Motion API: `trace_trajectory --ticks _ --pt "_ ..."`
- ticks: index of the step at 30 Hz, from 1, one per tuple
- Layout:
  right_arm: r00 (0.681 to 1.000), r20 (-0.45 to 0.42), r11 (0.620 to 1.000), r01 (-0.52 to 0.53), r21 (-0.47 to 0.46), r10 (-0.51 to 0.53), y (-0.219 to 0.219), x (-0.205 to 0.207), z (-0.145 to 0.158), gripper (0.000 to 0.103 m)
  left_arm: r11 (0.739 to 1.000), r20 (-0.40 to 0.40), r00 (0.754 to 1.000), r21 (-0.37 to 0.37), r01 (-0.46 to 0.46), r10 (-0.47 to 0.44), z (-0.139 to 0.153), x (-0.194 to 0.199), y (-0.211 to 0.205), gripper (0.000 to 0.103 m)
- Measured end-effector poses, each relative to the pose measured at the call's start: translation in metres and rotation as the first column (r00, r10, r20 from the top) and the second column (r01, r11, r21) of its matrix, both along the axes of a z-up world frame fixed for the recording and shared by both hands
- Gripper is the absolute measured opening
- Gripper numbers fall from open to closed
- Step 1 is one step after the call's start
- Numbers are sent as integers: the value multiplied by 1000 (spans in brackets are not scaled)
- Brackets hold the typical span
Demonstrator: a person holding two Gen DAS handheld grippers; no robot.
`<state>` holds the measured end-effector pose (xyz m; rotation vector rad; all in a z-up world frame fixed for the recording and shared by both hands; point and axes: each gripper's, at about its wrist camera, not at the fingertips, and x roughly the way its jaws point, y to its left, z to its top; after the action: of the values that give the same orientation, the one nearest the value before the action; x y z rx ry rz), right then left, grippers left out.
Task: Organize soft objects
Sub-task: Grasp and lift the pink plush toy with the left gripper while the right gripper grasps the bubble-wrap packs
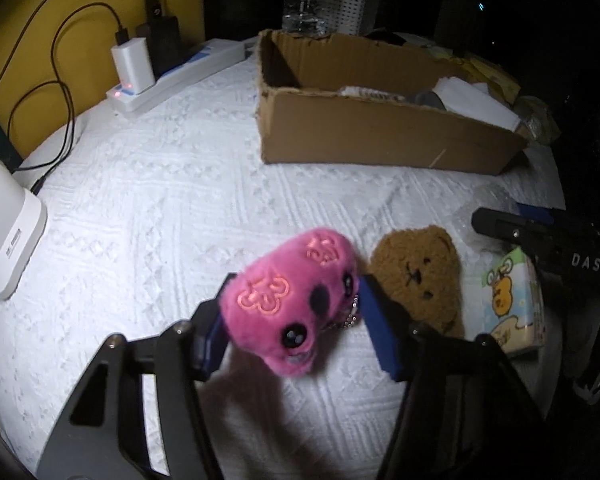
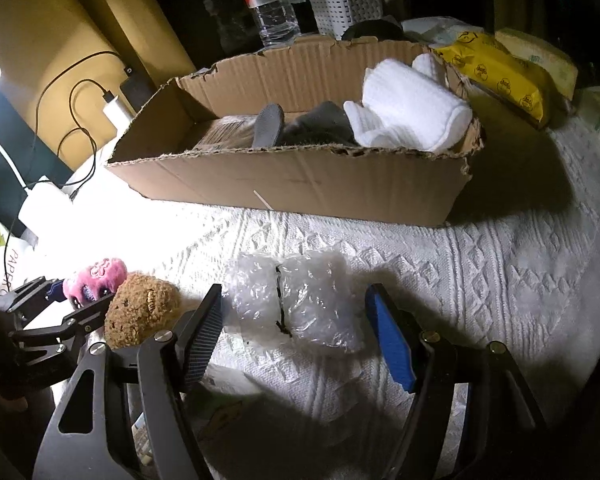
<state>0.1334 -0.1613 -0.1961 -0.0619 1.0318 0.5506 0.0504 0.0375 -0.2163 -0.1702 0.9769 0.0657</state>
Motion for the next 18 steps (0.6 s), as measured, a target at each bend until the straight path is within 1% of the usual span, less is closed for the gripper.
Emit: trace_trajectory --ticks 2,3,7,9,10,12,13,18 --pt "1000 -3 1000 -1 9 1 -1 0 1 66 1000 6 1000 -5 6 -5 1 -1 0 54" --pt "1000 -1 1000 -1 10 1 -2 0 2 65 1000 9 1000 -8 6 -6 2 -2 0 53" --pt "1000 17 1000 1 11 -1 -3 -3 8 65 1000 17 1000 -9 7 -7 5 -5 2 50" --pt "1000 27 1000 3 13 -3 -4 -4 12 65 1000 24 1000 -10 10 -10 8 -6 2 47" --pt "999 31 1000 3 16 -3 -5 -4 14 65 1000 30 999 -11 12 -12 10 -7 1 43" --pt "999 38 1000 2 18 -3 -5 -5 18 65 1000 44 999 -10 12 -12 15 -8 1 41" --pt "999 43 1000 0 18 -1 -5 -5 20 65 1000 50 999 -8 13 -12 17 -9 1 37" --pt "998 64 1000 -6 26 4 -5 -6 30 65 1000 54 998 -2 18 -18 19 -8 2 34"
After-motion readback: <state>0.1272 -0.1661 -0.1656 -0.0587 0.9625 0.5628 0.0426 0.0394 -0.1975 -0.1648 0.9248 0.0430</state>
